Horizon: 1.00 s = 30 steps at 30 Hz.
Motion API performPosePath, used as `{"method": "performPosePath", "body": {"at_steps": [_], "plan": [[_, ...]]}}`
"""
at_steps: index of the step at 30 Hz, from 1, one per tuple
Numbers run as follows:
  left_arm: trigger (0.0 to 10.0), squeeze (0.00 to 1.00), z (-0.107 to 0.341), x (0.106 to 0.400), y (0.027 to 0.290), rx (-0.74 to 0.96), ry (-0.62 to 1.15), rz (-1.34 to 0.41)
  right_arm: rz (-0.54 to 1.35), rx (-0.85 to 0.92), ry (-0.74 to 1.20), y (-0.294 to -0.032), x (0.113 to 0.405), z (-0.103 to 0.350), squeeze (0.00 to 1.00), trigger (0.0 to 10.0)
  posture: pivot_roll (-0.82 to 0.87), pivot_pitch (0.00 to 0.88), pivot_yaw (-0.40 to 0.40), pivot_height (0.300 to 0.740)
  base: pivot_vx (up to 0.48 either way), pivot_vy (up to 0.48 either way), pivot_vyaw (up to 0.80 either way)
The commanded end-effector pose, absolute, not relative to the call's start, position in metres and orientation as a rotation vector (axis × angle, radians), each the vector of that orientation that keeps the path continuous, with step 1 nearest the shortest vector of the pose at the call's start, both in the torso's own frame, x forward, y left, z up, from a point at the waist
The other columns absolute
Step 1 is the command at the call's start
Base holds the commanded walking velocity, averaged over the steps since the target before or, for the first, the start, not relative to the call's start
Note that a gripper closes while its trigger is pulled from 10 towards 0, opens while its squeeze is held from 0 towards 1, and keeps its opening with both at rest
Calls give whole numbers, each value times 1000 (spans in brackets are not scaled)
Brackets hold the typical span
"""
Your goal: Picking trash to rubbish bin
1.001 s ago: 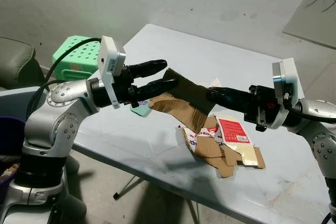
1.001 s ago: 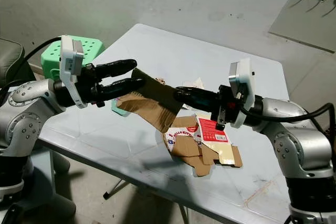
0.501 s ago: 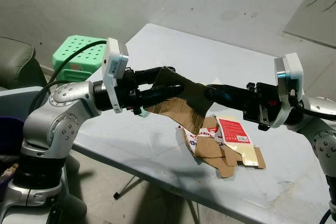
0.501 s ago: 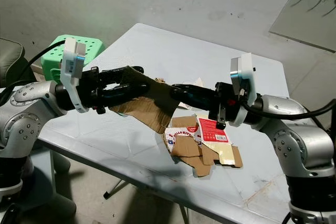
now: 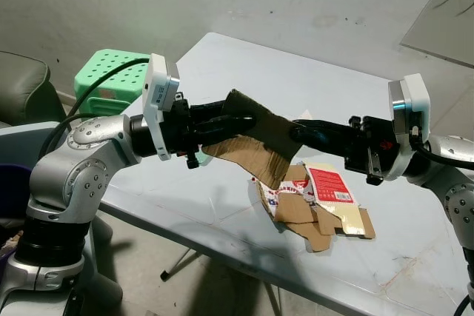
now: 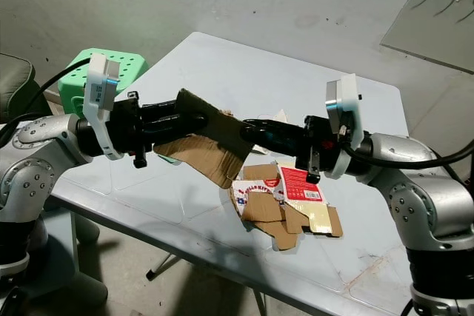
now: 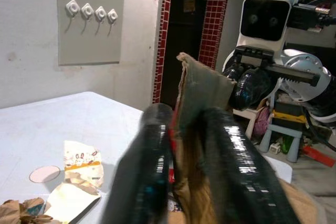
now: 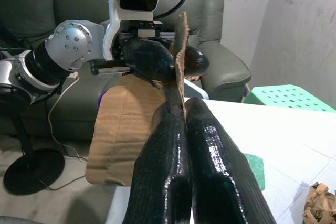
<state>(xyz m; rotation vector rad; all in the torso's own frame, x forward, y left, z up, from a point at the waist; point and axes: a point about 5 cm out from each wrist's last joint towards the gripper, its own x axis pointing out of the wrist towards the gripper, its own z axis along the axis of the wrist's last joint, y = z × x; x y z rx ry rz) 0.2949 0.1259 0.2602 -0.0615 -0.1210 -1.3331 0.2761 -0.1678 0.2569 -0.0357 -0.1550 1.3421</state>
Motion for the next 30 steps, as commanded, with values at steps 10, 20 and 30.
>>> {"method": "performPosePath", "body": {"at_steps": [10, 20, 30], "plan": [[0, 0, 266, 290, 125, -44, -135, -1363, 1393, -15, -152, -170, 272, 262, 1000, 10000, 46, 69, -106, 740, 0, 0, 0], [0, 0, 267, 291, 126, -52, -137, -1365, 1397, -26, -146, -171, 272, 262, 1000, 10000, 46, 69, -107, 740, 0, 0, 0], [0, 0, 268, 291, 127, -60, -141, -1353, 1355, -30, -143, -174, 276, 259, 1000, 10000, 46, 73, -105, 740, 0, 0, 0]]}}
